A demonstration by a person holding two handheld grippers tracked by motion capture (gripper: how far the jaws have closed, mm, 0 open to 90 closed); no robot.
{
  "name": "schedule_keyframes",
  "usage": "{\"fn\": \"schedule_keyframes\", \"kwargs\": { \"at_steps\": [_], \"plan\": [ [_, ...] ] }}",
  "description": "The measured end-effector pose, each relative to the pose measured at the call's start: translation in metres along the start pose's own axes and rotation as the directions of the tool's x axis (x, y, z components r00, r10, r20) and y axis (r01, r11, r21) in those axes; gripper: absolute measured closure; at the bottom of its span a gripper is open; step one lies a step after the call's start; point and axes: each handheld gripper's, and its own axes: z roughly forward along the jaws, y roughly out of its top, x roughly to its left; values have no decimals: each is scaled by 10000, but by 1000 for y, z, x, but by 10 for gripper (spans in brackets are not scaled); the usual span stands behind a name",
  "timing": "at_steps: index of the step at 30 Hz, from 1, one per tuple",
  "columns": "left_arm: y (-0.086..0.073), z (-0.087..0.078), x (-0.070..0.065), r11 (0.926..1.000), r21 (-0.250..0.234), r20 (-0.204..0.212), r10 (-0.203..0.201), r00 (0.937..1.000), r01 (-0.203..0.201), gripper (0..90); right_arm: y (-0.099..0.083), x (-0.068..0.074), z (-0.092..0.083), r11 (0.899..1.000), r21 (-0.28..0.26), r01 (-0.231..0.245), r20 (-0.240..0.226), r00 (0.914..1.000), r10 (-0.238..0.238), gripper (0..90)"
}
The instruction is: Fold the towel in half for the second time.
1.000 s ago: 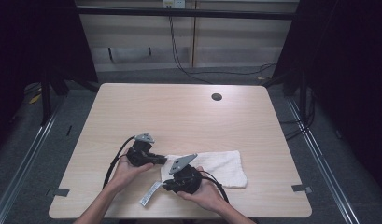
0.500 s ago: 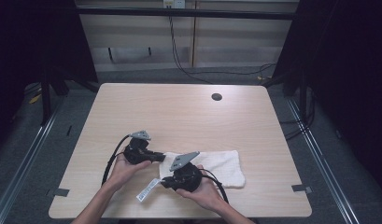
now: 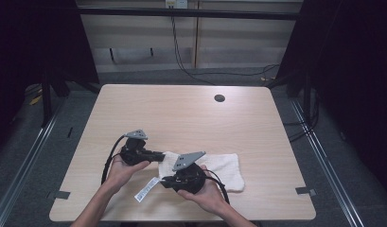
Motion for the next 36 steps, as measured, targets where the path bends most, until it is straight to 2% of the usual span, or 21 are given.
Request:
{"fn": "schedule_keyframes", "kwargs": {
  "at_steps": [5, 9, 10, 13, 15, 19, 23, 25, 29, 30, 32, 36],
  "plan": [
    [5, -11, 0, 10000, -95, -49, 19, 10000, -20, 845, 10, 2, -3, 9999, -158, 41, -76, 10000, -42, 840],
    [12, -17, -3, 9999, 41, -179, 98, 9998, -97, 846, 19, 4, -3, 9996, -279, -55, -187, 9998, 50, 841],
    [14, -20, -4, 9999, 49, -235, 146, 9996, -145, 847, 23, 4, -3, 9996, -281, 65, -199, 9998, -70, 840],
    [22, -26, -4, 9999, 54, -223, 148, 9996, -147, 847, 33, 2, -6, 9981, -604, -74, -491, 9988, 44, 841],
    [25, -30, -2, 10000, -60, -166, 74, 9998, -75, 845, 38, 3, -7, 9974, -720, -4, -487, 9988, -31, 841],
    [17, -34, 5, 9992, -351, -157, -207, 9997, 201, 845, 42, 3, -1, 9967, -817, -28, -527, 9986, -15, 841],
    [8, -32, 9, 9988, -313, -207, -396, 9990, 389, 845, 40, 3, 8, 9976, -685, -78, -565, 9984, 39, 841],
    [8, -34, 10, 9986, -355, -194, -393, 9990, 386, 845, 42, 3, 8, 9972, -753, -36, -545, 9985, -5, 841],
    [11, -46, 11, 9955, -835, 22, -441, 9990, 441, 845, 51, 6, 8, 9958, -914, -53, -621, 9981, -4, 841],
    [10, -48, 11, 9950, -876, 18, -477, 9989, 477, 845, 53, 8, 8, 9955, -950, 2, -617, 9981, -60, 841],
    [7, -50, 13, 9967, -664, -149, -468, 9988, 457, 845, 56, 9, 10, 9948, -1018, 17, -684, 9976, -87, 841],
    [5, -54, 15, 9944, -862, -83, -622, 9980, 612, 845, 59, 10, 14, 9924, -1221, -125, -735, 9973, 35, 841]
  ]
}}
